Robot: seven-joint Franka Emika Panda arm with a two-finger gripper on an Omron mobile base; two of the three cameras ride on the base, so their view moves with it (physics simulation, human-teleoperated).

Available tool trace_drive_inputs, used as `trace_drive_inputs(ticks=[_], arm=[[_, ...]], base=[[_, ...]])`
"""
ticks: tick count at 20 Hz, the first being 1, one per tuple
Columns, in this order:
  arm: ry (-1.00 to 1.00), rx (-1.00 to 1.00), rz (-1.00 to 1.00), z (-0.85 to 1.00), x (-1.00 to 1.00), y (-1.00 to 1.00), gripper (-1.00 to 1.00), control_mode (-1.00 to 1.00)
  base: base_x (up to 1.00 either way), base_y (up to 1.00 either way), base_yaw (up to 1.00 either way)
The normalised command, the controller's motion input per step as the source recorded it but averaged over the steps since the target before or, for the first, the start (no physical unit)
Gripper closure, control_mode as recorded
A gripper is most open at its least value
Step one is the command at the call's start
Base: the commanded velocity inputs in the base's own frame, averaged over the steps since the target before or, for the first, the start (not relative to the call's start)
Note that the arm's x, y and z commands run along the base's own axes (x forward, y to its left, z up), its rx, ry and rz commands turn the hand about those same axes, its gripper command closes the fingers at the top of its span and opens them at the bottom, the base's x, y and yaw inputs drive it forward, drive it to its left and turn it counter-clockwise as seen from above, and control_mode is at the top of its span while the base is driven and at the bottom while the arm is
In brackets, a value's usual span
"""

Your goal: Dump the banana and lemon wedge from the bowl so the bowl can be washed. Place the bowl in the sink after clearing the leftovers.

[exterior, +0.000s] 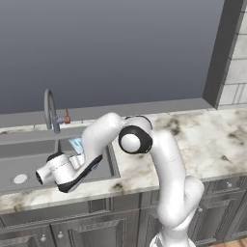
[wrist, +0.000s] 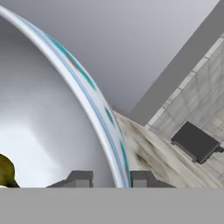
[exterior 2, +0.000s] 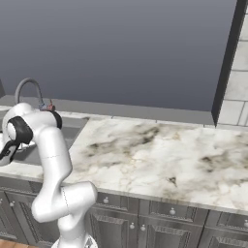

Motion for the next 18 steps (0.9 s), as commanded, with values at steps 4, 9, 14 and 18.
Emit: trace_drive_inputs(ticks=[4,9,14,18], arm=[[-0.27,0.0,0.0,0.32,-0.35,0.0,1.0,-1.0],[-0.17,0.0,0.0,0.35,-0.25,-0.19,1.0,-1.0],[0.0,0.07,-0.07,0.19,-0.06,-0.73,1.0,-1.0],[-0.01,0.33,-0.05,0.44,-0.1,-0.97,1.0,-1.0]], base=[[0.0,0.0,0.0],[0.0,0.0,0.0],[0.0,0.0,0.0],[0.0,0.0,0.0]])
